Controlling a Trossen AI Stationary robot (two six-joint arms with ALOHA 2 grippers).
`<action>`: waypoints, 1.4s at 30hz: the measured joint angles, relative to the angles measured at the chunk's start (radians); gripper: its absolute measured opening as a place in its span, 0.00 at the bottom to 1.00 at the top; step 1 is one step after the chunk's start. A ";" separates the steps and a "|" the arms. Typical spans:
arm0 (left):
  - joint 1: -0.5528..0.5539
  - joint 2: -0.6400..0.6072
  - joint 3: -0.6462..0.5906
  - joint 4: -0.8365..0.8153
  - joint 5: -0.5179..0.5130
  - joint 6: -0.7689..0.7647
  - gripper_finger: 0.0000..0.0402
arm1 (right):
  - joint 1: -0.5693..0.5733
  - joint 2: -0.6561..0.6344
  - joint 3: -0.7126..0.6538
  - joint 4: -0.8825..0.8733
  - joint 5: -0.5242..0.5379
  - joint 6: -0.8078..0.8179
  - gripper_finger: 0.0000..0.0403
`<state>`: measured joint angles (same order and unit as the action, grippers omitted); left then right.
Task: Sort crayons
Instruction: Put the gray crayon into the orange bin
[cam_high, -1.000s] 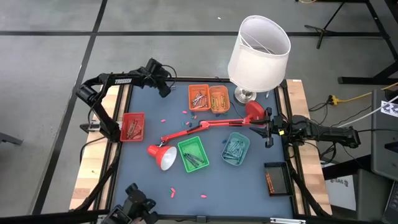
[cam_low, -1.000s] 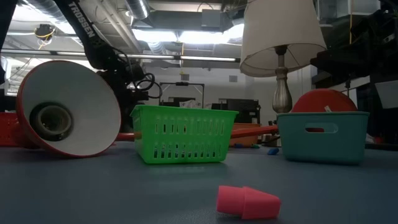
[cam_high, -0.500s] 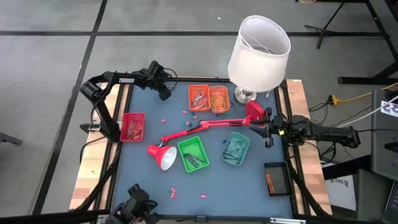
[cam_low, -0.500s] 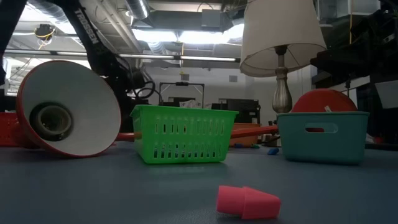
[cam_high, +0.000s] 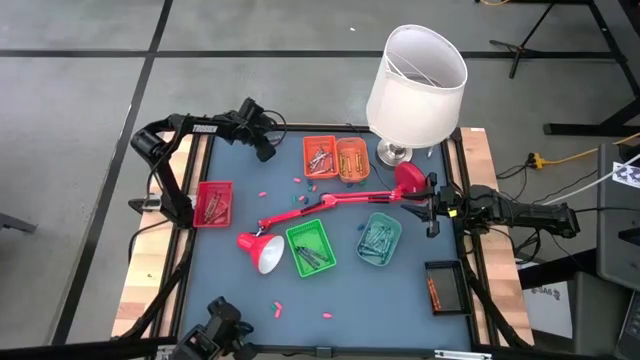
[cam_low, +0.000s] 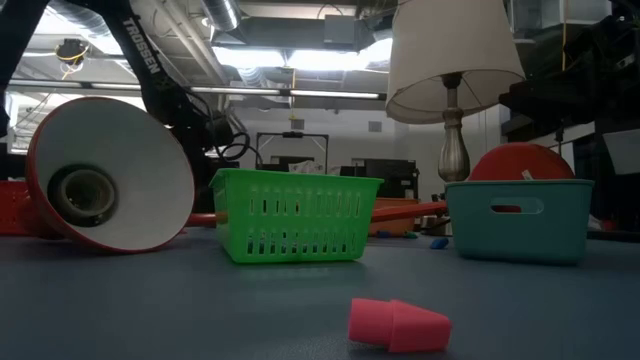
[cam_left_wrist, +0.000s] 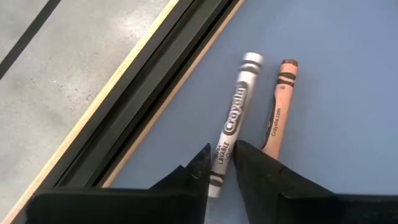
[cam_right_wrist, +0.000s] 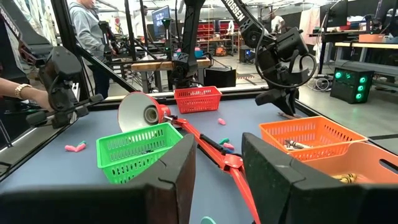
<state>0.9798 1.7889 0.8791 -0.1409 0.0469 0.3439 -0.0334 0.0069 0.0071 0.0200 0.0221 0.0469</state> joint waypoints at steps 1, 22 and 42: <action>0.000 0.001 0.000 -0.001 0.001 0.000 0.16 | 0.000 0.000 0.000 0.000 0.000 0.000 0.32; -0.015 -0.045 -0.005 0.010 -0.034 -0.003 0.00 | 0.000 0.000 0.000 0.000 0.000 0.000 0.32; -0.328 -0.144 0.056 0.173 0.127 -0.499 0.06 | 0.000 0.000 0.000 0.000 0.000 0.000 0.32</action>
<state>0.6516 1.6451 0.9348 0.0323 0.1737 -0.1547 -0.0332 0.0069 0.0073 0.0197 0.0221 0.0467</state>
